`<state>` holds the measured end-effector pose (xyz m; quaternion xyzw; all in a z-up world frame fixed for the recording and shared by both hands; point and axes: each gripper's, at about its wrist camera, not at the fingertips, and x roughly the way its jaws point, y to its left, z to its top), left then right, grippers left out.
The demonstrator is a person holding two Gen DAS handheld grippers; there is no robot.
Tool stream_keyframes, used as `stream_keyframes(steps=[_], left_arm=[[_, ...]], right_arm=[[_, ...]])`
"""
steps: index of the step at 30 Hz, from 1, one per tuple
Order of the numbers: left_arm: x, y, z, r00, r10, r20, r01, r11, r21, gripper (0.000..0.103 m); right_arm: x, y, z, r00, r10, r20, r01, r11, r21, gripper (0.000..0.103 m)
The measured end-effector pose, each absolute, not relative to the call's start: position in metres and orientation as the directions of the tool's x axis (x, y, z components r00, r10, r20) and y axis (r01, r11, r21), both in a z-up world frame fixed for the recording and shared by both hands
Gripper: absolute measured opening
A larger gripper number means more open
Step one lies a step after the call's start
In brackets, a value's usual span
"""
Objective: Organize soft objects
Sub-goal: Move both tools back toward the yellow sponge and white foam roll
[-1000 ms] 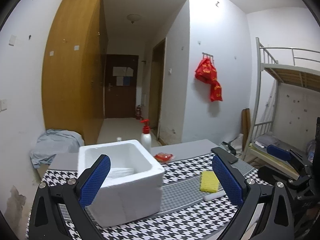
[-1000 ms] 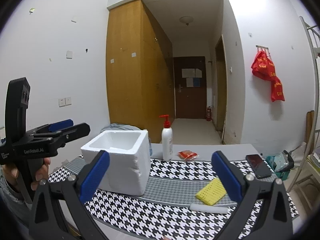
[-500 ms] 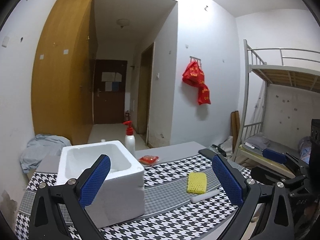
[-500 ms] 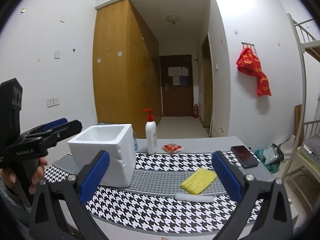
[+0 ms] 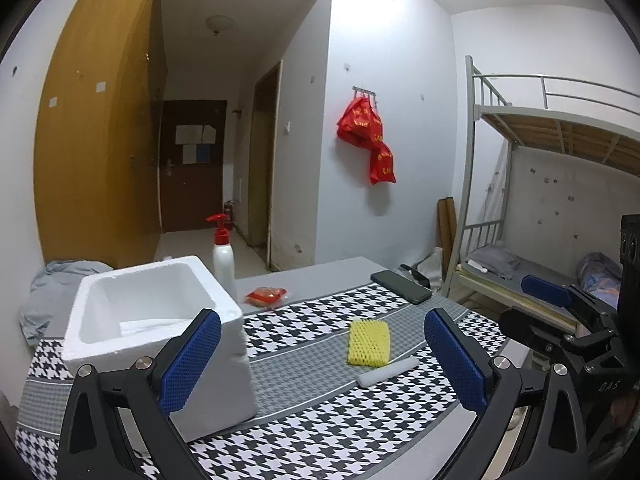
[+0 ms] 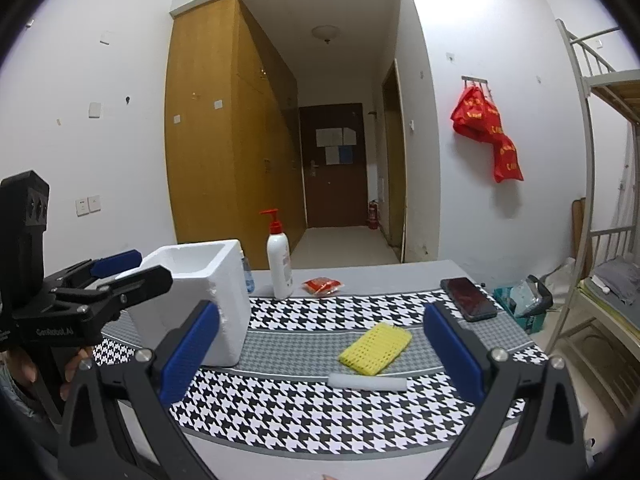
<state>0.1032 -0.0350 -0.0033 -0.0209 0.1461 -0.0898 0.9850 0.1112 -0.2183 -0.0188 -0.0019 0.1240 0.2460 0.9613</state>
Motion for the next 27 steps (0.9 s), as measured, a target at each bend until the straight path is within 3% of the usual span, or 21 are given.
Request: stream_keyframes(steps=[27], left_arm=[[0.146, -0.067, -0.034, 0.879, -0.254, -0.403, 0.270, 0.963, -0.018, 0.102]], right_arm=[[0.146, -0.246, -0.041, 0.851, 0.425, -0.310, -0.415, 0.904, 0.102, 0.103]])
